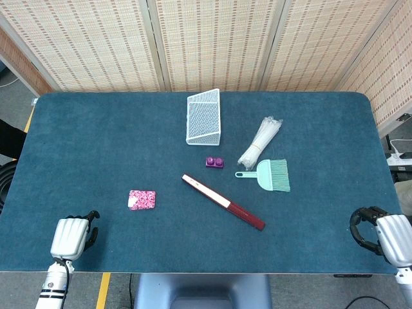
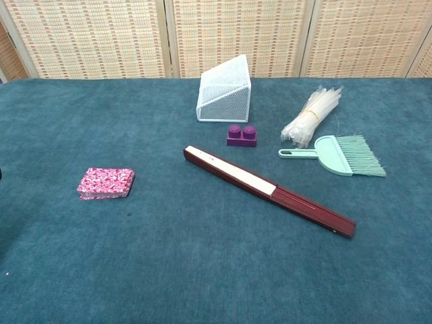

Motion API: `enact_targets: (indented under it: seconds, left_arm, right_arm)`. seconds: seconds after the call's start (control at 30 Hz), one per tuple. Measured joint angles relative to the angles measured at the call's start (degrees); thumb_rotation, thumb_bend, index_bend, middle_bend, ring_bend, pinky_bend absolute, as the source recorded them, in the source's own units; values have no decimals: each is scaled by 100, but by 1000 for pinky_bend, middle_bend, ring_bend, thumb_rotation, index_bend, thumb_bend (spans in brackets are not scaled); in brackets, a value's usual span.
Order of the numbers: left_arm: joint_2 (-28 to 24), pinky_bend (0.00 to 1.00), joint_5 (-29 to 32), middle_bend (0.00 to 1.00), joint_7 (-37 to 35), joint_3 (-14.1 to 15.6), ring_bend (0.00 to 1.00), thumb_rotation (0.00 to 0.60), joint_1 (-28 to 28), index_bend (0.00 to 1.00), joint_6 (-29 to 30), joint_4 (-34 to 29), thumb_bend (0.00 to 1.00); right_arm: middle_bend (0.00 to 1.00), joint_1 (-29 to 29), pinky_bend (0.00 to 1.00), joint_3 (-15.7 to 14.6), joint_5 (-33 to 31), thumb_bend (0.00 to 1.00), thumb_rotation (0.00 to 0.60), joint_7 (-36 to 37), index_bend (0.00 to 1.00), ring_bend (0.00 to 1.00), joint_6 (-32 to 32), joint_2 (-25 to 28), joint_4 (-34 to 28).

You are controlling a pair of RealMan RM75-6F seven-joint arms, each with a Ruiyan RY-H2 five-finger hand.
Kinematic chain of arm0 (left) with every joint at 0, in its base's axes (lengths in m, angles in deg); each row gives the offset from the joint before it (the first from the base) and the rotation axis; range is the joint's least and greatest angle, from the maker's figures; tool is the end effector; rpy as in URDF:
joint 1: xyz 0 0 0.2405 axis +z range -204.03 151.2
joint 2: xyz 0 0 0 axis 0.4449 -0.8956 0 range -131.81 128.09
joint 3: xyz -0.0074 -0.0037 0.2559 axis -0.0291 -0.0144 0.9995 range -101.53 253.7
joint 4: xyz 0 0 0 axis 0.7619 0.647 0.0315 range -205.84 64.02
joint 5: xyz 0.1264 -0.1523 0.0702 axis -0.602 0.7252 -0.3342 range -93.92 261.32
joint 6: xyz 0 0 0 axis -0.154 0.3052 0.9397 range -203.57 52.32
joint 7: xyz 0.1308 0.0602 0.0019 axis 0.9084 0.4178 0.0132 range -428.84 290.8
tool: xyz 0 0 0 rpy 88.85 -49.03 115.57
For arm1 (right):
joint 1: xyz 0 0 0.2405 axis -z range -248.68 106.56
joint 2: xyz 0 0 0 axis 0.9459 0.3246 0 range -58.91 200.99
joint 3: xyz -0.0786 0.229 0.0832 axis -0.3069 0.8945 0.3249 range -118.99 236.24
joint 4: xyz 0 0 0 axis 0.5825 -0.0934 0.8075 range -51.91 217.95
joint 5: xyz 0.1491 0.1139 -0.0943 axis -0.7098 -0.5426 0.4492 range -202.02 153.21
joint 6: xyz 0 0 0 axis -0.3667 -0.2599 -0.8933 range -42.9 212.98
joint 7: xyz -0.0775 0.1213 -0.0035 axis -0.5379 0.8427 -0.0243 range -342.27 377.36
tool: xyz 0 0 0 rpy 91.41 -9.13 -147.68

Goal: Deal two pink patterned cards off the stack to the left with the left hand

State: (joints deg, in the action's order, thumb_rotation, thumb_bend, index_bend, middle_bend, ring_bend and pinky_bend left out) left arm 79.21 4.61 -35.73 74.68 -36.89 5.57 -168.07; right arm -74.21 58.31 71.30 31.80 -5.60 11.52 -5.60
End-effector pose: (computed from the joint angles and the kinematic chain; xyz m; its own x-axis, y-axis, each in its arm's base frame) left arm -0.2552 0.1950 0.0527 0.5696 0.1060 0.8151 0.8219 -0.0641 -0.5660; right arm -0.3105 -0.1594 0.1852 0.3031 -0.0025 0.9530 -0.9423 -0.1498 0.2993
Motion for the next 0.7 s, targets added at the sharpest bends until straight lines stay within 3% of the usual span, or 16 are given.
enact_targets:
  seconds: [0.33,0.53,0.63,0.7]
  left_arm:
    - [10,654,-1,662,112,-5,676,600,59,359,120,15,433]
    - [20,826,49,775,153,-73,858,600,1,270,59,7,366]
    - [104,963,26,914,214,-114,980,600,-48,252,56,86,343]
    - [150,1000,15,984,290,-132,1000,600,-73,240,59,105,333]
  right_arm:
    - [580,20,799,-24,53,370,600,0,663,520,-36,-5,4]
    - [580,-11,799,18,-26,370,600,-10,663,520,22,-20,1]
    - [580,-33,799,36,-67,370,600,-28,663,520,78,-20,-12]
    - [580,-39,799,27,-60,370,600,-25,663,520,94,-7,-20]
